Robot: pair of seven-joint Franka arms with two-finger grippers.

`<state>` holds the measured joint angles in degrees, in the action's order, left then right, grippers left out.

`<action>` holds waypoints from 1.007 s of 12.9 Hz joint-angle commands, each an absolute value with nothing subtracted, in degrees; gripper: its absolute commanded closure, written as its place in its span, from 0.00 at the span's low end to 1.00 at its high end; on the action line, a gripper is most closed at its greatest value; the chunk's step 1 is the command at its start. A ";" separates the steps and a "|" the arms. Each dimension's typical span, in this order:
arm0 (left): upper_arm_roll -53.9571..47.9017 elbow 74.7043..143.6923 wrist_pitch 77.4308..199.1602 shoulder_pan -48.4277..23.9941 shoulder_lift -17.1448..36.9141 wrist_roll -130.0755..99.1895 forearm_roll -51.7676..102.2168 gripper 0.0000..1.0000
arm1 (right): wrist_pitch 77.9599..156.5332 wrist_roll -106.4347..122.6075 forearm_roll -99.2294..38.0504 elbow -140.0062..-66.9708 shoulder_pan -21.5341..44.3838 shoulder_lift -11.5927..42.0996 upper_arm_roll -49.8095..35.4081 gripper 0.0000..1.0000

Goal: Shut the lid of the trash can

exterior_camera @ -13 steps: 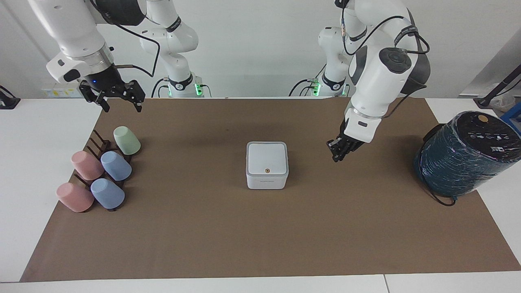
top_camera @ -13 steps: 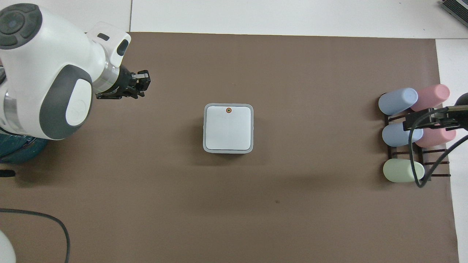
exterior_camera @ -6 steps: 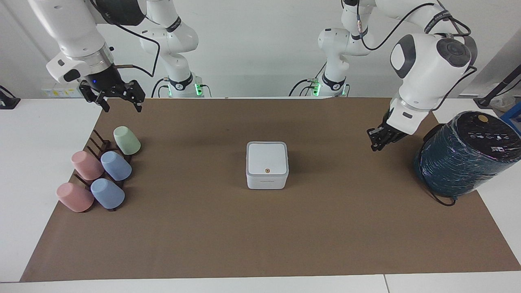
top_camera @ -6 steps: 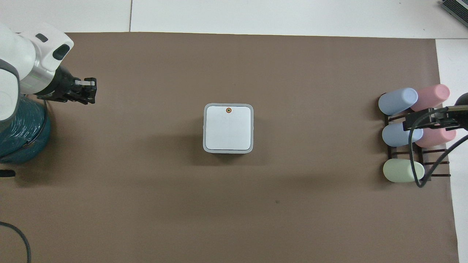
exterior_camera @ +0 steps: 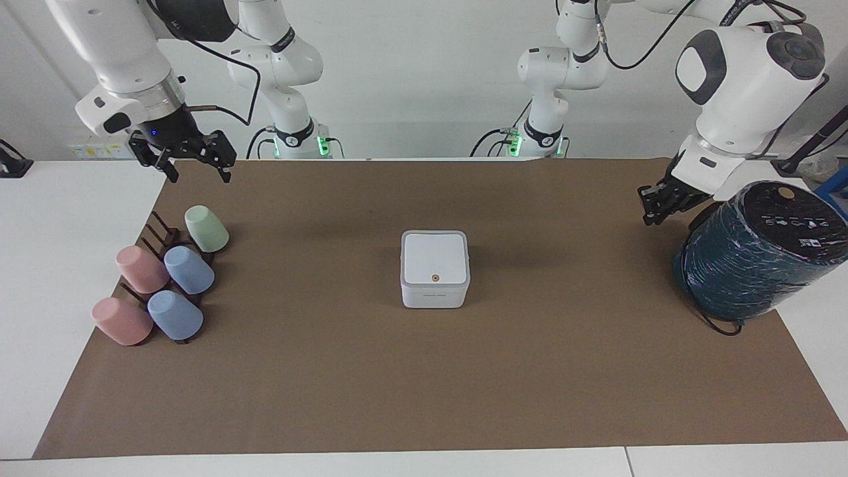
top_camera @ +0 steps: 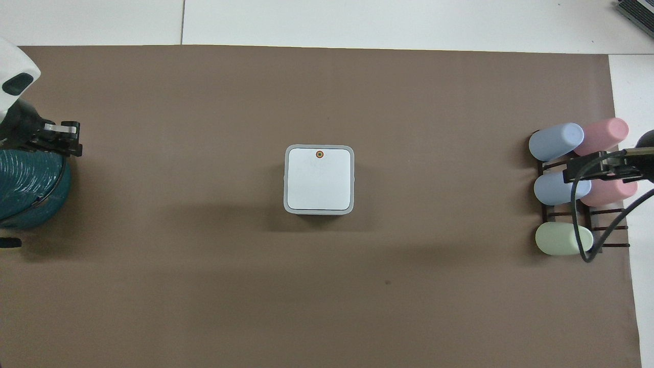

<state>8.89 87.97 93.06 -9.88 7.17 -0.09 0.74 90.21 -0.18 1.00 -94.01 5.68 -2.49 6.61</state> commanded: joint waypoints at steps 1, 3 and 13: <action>8.35 88.42 90.88 -7.22 5.72 3.68 -1.05 0.81 | 89.65 -0.70 0.09 -94.48 5.45 -3.34 6.42 0.00; 8.35 88.42 89.74 -6.33 4.92 6.58 -2.02 0.81 | 89.65 -0.70 0.09 -94.48 5.45 -3.34 6.50 0.00; 8.26 88.24 84.03 -5.36 0.18 7.29 -2.37 0.77 | 89.65 -0.70 0.00 -94.40 5.45 -3.34 6.42 0.00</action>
